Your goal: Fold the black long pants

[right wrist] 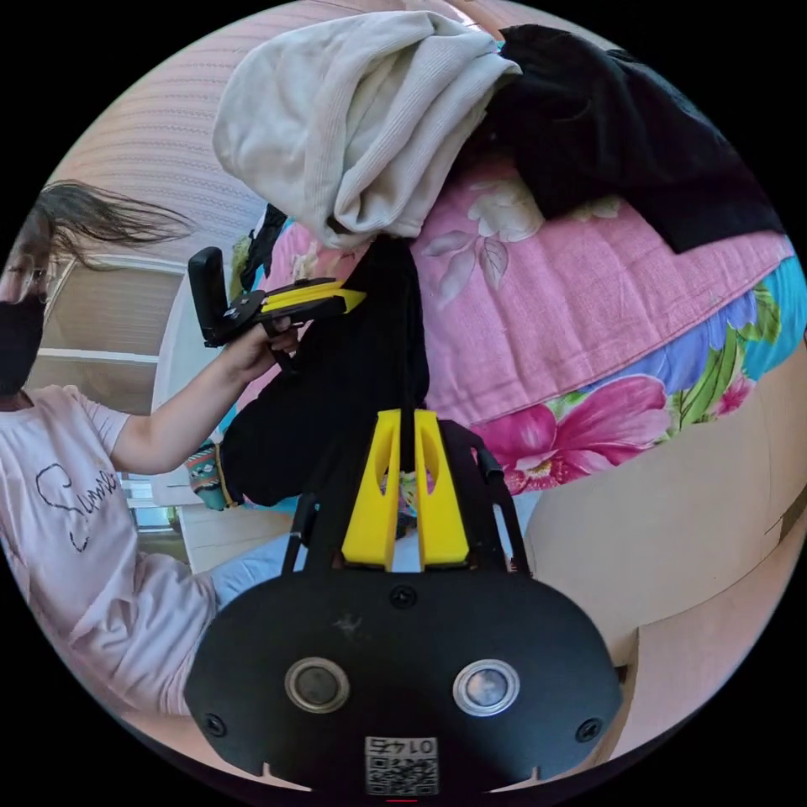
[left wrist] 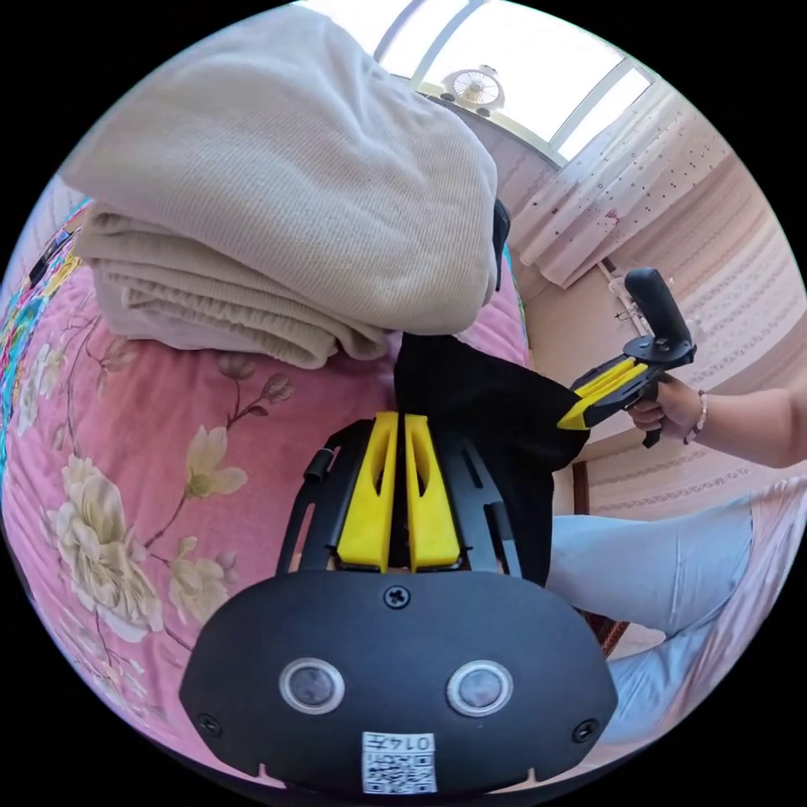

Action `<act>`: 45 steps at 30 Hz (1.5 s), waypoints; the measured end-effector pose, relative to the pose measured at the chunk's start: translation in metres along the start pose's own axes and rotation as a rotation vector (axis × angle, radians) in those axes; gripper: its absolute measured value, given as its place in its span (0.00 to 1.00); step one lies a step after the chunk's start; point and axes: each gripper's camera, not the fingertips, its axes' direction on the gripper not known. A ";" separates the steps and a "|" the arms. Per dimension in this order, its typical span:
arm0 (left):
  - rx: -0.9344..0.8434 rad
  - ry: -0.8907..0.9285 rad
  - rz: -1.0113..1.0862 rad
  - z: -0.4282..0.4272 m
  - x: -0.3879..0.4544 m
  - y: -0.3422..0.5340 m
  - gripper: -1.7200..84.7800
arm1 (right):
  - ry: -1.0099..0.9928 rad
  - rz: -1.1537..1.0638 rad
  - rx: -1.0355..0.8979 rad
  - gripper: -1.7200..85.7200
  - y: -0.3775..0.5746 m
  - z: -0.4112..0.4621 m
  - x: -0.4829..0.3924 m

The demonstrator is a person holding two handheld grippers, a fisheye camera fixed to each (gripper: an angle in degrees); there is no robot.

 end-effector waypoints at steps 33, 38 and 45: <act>0.222 -0.728 -1.188 -0.432 0.079 0.767 0.01 | -0.562 -0.985 -0.648 0.07 0.128 0.507 -0.732; 0.287 -0.827 -1.460 -0.409 0.178 0.872 0.01 | -0.410 -1.131 -0.841 0.09 0.191 0.584 -0.789; 0.699 -0.687 -1.740 -0.339 0.241 0.962 0.10 | -0.179 -1.369 -0.725 0.12 0.181 0.606 -0.834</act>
